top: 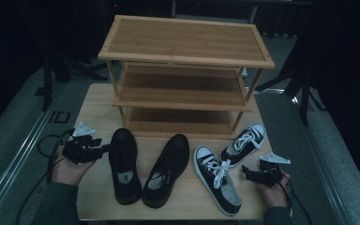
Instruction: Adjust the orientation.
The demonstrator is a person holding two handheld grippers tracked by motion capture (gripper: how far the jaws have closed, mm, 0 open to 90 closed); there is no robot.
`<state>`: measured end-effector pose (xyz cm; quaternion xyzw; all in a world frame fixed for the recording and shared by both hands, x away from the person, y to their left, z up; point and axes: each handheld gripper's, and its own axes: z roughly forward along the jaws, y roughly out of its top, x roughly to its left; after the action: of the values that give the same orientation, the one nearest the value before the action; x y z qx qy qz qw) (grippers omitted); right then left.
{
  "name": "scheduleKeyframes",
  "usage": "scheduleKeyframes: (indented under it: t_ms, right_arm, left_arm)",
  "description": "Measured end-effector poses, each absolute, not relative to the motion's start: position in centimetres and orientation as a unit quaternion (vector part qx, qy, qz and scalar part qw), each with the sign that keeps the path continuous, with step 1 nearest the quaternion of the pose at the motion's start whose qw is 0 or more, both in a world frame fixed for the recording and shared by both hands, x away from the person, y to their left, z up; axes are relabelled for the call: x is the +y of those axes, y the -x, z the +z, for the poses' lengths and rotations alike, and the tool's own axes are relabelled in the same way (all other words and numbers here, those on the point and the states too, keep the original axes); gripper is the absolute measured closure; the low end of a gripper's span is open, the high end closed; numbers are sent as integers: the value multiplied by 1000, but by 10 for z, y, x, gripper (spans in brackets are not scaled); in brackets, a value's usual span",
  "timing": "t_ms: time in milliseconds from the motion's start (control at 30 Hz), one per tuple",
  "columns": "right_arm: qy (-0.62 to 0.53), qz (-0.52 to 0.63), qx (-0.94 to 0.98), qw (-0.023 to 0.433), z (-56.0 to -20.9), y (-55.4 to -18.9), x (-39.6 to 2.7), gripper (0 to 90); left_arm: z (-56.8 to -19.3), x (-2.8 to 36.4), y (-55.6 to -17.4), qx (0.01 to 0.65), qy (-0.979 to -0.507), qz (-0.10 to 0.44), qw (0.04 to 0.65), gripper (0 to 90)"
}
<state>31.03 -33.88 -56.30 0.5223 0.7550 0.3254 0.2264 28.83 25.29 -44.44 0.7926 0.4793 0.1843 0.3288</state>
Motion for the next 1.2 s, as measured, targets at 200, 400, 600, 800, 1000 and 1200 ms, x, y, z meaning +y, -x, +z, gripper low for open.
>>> scheduleKeyframes:
  t_ms: [200, 400, 600, 800, 1000, 1200]
  right_arm:
    - [-522, 325, 755, 226, -563, -310, -339, 159]
    - [-522, 326, 755, 226, -563, -310, -339, 159]
    - [-522, 325, 755, 226, -563, -310, -339, 159]
    - [-522, 325, 755, 226, -563, -310, -339, 159]
    - [-522, 325, 755, 226, -563, -310, -339, 159]
    - [-522, 325, 755, 226, -563, -310, -339, 159]
  left_arm:
    - [-439, 241, -281, 474, -802, 176, 318, 568]
    - [-436, 231, -277, 471, -807, 167, 314, 568]
    - [-435, 221, -274, 469, -812, 164, 306, 547]
    - [-443, 216, -274, 470, -818, 158, 292, 526]
    - [-452, 214, -272, 473, -821, 152, 280, 507]
    - [-467, 208, -270, 467, -836, 140, 252, 520]
